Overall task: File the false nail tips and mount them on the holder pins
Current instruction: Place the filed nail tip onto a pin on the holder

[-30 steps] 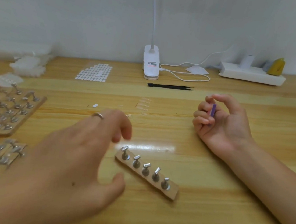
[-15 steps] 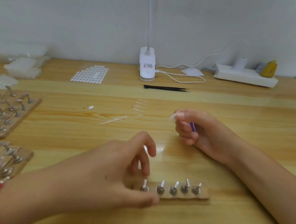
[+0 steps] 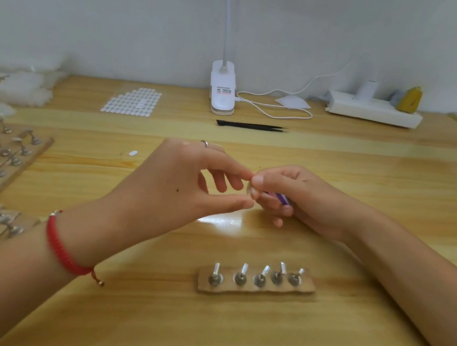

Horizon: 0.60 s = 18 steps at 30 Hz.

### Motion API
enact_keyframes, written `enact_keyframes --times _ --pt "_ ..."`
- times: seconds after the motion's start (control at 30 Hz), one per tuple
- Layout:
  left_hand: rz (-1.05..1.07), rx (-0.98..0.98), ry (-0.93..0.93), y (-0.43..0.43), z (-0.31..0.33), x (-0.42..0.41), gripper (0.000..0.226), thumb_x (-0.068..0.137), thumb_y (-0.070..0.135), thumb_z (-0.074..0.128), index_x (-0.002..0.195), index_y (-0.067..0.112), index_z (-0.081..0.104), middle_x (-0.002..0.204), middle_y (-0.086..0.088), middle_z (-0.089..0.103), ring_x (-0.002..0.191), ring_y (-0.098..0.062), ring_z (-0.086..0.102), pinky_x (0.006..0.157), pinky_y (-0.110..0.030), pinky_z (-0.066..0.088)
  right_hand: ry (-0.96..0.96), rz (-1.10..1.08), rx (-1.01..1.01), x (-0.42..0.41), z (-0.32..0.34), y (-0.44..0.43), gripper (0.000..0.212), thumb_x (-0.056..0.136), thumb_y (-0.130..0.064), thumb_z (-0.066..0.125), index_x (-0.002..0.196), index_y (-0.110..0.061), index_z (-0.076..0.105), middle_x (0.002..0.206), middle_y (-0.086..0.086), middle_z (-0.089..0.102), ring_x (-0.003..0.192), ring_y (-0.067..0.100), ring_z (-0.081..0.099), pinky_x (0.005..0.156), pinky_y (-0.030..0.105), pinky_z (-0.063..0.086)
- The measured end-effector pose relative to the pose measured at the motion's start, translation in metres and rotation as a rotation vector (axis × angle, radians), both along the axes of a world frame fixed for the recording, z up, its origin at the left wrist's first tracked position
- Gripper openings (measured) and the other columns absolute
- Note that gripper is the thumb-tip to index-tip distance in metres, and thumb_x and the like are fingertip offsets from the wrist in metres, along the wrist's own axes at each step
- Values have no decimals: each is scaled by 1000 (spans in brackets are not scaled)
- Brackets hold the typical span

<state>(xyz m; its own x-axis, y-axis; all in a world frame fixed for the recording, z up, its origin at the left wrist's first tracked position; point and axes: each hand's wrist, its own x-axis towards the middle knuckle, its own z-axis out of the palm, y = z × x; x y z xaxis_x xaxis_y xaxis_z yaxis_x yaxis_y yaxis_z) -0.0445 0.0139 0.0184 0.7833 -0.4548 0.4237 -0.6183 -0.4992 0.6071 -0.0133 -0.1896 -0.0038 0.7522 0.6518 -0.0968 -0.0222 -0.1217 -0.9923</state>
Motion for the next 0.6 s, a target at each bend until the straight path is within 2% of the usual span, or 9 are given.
enact_keyframes --times 0.17,0.3,0.4,0.47,0.6 --pt "32 -94 123 -2 0 -5 22 69 31 82 89 26 75 77 10 70 79 -9 64 59 -20 51 -8 35 34 1 -2 -2 20 84 -38 59 73 -29 72 55 -13 43 46 3 34 52 18 44" --pt "27 -133 274 6 10 -11 22 63 31 84 82 27 76 78 13 73 71 1 67 61 -14 52 -1 9 70 1 -2 -3 16 83 -42 60 78 -33 73 59 -13 42 47 2 36 52 17 43" --pt "-46 -126 376 20 18 -25 32 58 33 90 86 30 74 79 12 74 68 -3 70 62 -13 53 11 -94 84 2 -3 -4 7 80 -35 70 77 -30 73 57 -12 41 48 4 35 49 17 42" --pt "-64 -83 370 27 18 -37 34 57 39 84 88 35 73 77 13 74 65 -4 70 58 -15 54 -7 -133 75 1 -4 -3 7 79 -29 73 72 -28 71 56 -13 42 48 4 36 48 17 41" --pt "-14 -45 386 31 7 -54 38 52 54 79 86 40 72 72 15 72 59 -2 67 51 -17 54 -24 -161 80 -2 -2 0 5 73 -30 71 70 -26 71 54 -13 44 47 4 38 47 16 41"
